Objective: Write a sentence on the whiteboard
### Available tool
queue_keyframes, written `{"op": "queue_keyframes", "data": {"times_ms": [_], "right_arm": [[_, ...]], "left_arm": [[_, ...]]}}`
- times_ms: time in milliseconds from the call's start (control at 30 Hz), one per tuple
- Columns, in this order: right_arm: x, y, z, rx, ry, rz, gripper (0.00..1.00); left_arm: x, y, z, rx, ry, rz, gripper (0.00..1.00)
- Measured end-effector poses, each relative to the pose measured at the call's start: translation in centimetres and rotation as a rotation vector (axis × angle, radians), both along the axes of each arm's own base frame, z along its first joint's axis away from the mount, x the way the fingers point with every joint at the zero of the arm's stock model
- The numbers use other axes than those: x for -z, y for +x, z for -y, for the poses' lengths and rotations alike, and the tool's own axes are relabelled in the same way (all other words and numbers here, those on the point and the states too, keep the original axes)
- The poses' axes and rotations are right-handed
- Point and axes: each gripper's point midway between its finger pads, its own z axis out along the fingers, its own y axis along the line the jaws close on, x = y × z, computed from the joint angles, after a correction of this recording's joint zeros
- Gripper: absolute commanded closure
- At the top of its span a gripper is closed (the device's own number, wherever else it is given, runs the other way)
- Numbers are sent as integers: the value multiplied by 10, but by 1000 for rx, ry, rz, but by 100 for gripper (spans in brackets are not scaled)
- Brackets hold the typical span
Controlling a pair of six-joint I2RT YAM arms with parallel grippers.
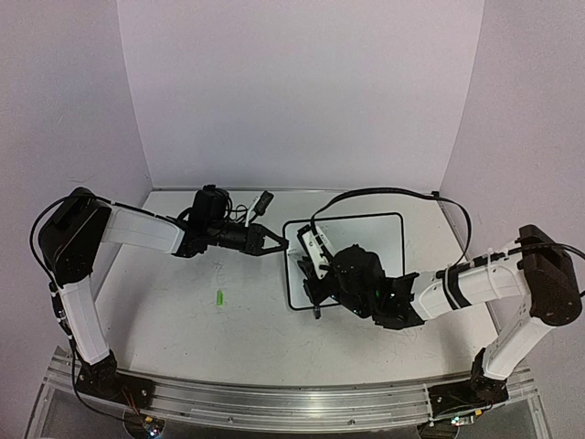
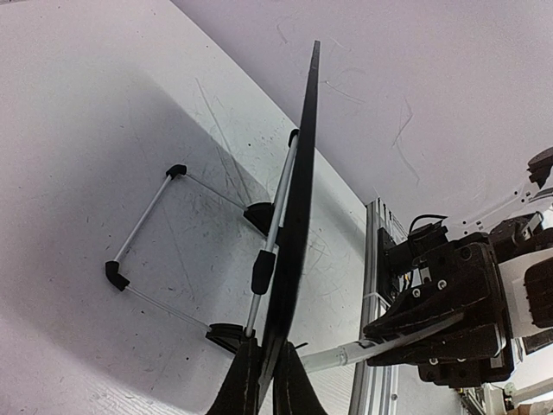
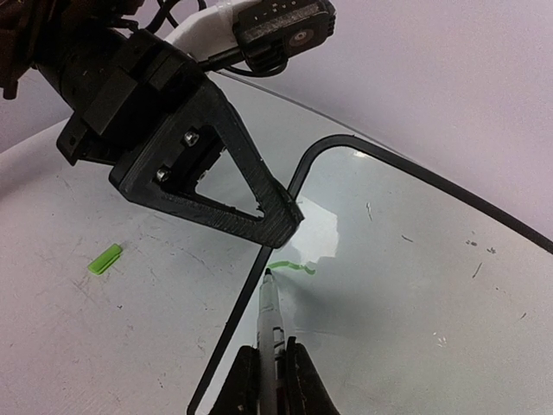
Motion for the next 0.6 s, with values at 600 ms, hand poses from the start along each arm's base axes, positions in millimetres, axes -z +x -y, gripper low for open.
{"op": "queue_keyframes", "data": {"times_ms": [600], "right_arm": [[2, 1, 8, 42, 4, -5, 100]], "left_arm": [[0, 1, 0, -5, 2, 1, 100]]}}
